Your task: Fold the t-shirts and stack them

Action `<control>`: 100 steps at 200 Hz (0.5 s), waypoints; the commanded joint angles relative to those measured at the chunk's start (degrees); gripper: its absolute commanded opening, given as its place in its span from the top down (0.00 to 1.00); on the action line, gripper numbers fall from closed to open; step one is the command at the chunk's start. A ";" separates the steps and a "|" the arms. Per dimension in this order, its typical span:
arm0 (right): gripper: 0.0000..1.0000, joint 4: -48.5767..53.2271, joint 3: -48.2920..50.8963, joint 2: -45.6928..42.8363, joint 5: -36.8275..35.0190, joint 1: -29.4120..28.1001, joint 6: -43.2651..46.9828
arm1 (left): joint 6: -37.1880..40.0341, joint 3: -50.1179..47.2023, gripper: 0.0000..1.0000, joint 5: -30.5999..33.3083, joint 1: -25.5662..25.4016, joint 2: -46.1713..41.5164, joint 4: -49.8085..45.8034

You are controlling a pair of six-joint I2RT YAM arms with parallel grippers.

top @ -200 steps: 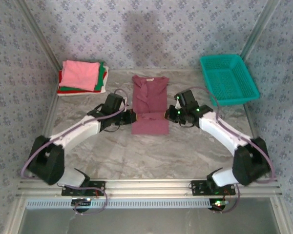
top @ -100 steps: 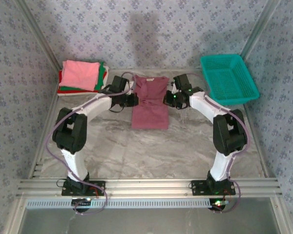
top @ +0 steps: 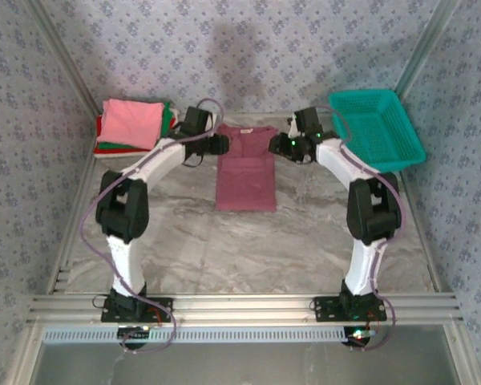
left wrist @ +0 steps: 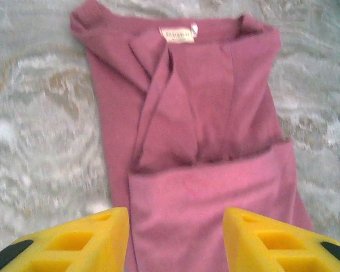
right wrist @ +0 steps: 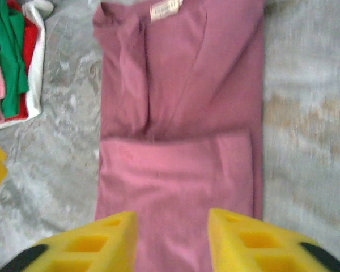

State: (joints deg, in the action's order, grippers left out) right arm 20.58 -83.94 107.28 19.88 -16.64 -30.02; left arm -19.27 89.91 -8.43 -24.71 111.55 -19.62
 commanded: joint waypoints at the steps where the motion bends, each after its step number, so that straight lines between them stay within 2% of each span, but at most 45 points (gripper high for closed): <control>1: 0.76 -4.93 9.74 -6.51 3.58 -3.51 -0.04 | -1.03 -11.10 0.60 -1.97 -4.53 -5.96 6.50; 16: 0.89 -7.65 14.24 -8.56 4.72 -5.89 -1.14 | -2.75 -16.37 0.68 -5.42 -6.23 -6.62 11.03; 45: 0.98 -12.71 20.37 -8.02 3.48 -8.76 -2.84 | -5.91 -23.85 0.75 -6.55 -6.93 -5.45 16.53; 100: 1.00 -22.23 30.36 -0.04 2.04 -9.98 -5.58 | -9.46 -36.01 0.79 -3.47 -6.88 -4.38 20.91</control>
State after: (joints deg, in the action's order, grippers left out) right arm 2.70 -57.45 103.98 23.14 -26.24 -33.87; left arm -25.61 58.41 -13.32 -31.64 106.65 -1.43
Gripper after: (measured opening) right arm 0.069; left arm 0.211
